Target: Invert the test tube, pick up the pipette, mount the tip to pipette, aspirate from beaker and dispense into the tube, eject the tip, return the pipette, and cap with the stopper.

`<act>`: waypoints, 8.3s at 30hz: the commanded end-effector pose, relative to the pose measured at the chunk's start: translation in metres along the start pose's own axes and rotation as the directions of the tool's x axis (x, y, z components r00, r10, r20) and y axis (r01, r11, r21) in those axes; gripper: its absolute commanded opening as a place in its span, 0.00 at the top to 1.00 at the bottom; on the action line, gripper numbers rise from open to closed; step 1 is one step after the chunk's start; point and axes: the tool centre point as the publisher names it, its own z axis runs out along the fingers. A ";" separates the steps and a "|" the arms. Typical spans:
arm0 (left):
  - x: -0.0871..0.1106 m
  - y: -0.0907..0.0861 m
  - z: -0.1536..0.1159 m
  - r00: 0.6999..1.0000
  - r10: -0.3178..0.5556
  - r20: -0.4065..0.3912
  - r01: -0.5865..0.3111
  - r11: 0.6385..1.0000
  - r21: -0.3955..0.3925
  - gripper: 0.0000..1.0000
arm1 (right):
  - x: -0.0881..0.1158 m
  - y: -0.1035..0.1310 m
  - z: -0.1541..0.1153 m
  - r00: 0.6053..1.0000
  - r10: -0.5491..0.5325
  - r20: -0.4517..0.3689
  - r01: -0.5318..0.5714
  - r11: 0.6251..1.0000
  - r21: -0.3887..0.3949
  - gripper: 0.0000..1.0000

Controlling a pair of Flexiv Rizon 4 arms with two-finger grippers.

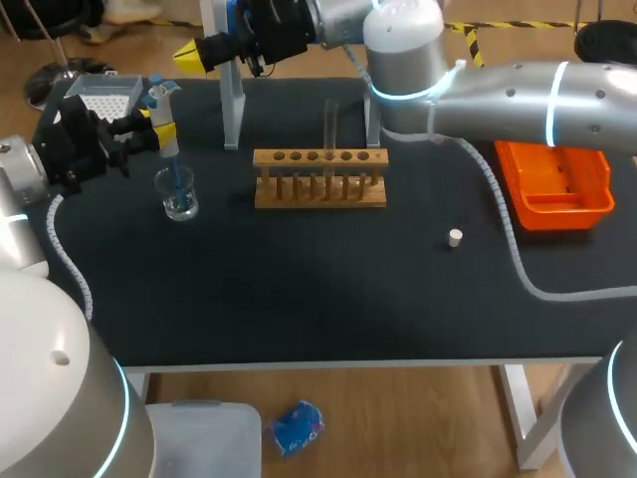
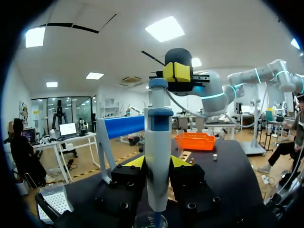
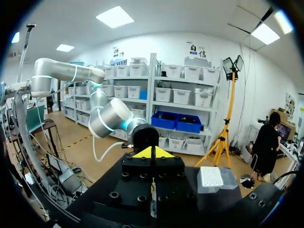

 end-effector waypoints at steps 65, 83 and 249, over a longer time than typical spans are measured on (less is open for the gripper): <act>0.001 0.000 0.001 1.000 0.002 0.005 -0.002 1.000 0.001 1.00 | -0.019 -0.003 0.058 0.988 0.002 -0.157 -0.028 0.986 -0.166 1.00; 0.001 0.000 0.001 1.000 0.002 0.005 -0.002 1.000 0.001 1.00 | -0.012 -0.004 0.056 0.988 -0.004 -0.157 -0.024 0.984 -0.176 1.00; 0.001 0.000 0.001 1.000 0.002 0.005 -0.002 1.000 0.001 1.00 | 0.051 -0.113 -0.269 0.968 0.128 0.217 -0.184 0.948 0.261 0.00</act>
